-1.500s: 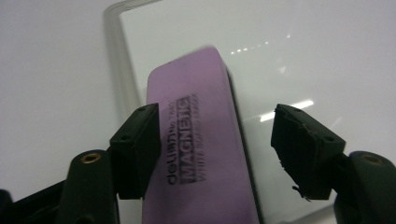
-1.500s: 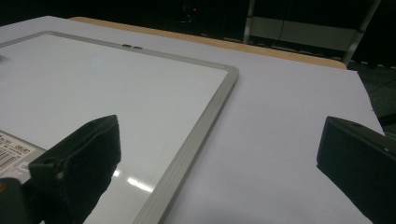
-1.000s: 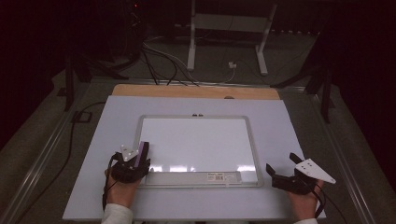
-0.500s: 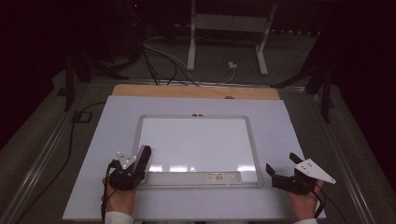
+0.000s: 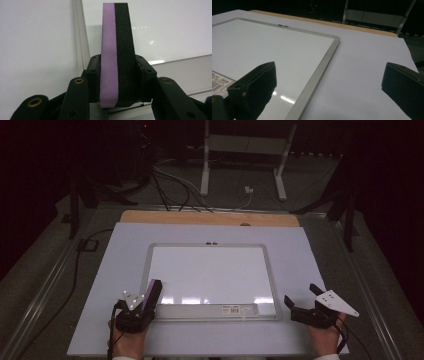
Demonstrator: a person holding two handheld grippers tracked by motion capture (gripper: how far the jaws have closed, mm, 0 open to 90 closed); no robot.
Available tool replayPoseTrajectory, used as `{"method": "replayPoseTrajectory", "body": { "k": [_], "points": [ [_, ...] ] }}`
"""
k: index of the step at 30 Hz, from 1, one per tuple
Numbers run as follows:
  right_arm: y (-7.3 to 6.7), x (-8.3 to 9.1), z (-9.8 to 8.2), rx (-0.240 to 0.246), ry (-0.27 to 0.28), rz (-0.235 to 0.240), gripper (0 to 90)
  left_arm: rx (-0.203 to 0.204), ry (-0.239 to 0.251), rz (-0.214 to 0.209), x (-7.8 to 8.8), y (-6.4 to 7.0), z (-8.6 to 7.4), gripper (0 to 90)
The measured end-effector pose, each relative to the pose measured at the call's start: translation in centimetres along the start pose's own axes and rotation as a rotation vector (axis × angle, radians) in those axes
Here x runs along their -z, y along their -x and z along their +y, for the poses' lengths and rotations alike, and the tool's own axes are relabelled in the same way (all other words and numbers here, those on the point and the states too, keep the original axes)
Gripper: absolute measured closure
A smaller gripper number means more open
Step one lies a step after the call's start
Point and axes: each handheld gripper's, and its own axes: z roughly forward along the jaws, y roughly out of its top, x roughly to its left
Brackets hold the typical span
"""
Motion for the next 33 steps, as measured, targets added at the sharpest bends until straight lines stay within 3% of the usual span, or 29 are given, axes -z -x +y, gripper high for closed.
{"method": "replayPoseTrajectory", "body": {
  "k": [4, 6, 10, 14, 19, 23, 28, 33],
  "points": [
    [0.0, 0.0, 0.0, -0.002, 0.002, 0.0, 0.0, 0.029, 0.017, 0.047, -0.2, -0.1, 0.0, 64.3],
    [0.0, 0.0, 0.0, -0.002, 0.001, 0.0, 0.0, 0.047, 0.02, 0.048, -0.3, -0.2, 0.1, 64.3],
    [0.0, 0.0, 0.0, -0.002, 0.003, -0.001, 0.0, 0.039, 0.024, 0.063, -0.6, 0.1, 0.2, 64.2],
    [0.0, 0.0, 0.0, 0.0, 0.002, -0.001, 0.0, 0.048, 0.029, 0.032, -0.8, -0.2, 0.3, 59.9],
    [-0.1, 0.0, 0.0, 0.002, 0.003, -0.001, 0.0, 0.062, 0.077, -0.007, -0.8, -0.8, 0.9, 39.0],
    [-0.1, 0.0, 0.0, 0.0, 0.003, -0.001, 0.0, 0.068, 0.107, -0.036, -0.8, -1.4, 1.4, 28.6],
    [-0.1, 0.0, 0.0, -0.001, 0.005, 0.001, 0.0, 0.051, 0.158, -0.063, -0.5, -2.0, 2.3, 18.4],
    [0.0, -0.1, 0.0, -0.005, 0.006, 0.002, 0.0, 0.014, 0.218, -0.118, -0.2, -2.8, 3.3, 8.7]
  ]
}}
